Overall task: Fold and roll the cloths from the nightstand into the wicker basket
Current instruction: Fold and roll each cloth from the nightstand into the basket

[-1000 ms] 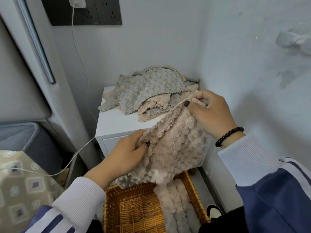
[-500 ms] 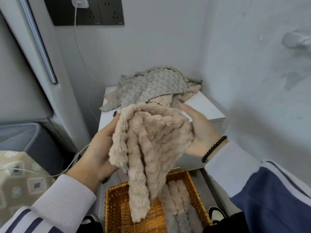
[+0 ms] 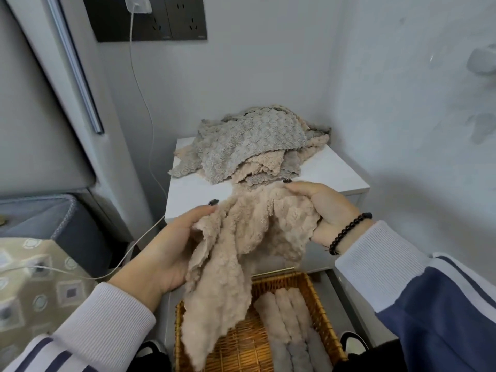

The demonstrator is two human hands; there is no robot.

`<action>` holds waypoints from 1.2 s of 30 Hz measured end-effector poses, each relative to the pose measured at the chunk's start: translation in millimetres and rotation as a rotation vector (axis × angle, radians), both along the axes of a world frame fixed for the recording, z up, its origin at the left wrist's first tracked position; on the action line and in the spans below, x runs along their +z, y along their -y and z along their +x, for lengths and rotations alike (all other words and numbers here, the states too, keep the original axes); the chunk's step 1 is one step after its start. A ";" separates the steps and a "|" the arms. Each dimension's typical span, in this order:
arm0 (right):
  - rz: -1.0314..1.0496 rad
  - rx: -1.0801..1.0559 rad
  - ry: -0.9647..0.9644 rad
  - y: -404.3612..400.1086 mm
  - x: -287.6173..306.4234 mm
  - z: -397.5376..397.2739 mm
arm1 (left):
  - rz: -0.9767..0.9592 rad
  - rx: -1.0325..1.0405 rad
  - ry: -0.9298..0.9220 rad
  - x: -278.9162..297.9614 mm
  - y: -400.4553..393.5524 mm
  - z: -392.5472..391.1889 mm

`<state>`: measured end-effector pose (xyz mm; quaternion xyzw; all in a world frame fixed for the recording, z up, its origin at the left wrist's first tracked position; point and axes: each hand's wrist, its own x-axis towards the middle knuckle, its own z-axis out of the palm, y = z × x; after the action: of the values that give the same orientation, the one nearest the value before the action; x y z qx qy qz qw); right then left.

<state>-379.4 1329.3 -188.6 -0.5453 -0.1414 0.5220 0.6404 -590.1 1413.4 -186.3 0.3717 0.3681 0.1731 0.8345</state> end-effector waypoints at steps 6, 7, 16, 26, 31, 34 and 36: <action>-0.208 0.011 0.697 5.4 12.4 21.1 | 0.526 -0.060 -0.391 -4.6 -18.4 -0.9; -0.260 0.077 0.804 7.5 14.4 25.3 | 0.597 -0.078 -0.431 -5.4 -23.7 -2.5; -0.438 0.142 1.225 -2.3 11.7 30.4 | 1.320 -0.107 -0.796 -9.4 -50.8 4.6; -0.473 -0.071 1.477 -36.8 15.4 33.4 | 1.407 0.239 -0.917 -0.4 -85.2 11.6; -0.205 -0.178 1.012 -57.8 17.1 28.9 | 1.245 0.221 -1.072 -3.9 -103.0 13.6; -0.112 -0.188 0.617 -66.4 18.9 21.1 | 0.931 0.200 -0.949 -6.8 -112.8 17.3; -0.071 -0.165 0.432 -71.9 16.7 18.4 | 0.749 0.286 -0.743 -7.3 -114.7 23.3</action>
<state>-361.1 1401.2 -171.8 -0.6763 -0.2120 0.3437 0.6161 -566.8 1528.2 -193.6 0.6257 0.5983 0.2612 0.4270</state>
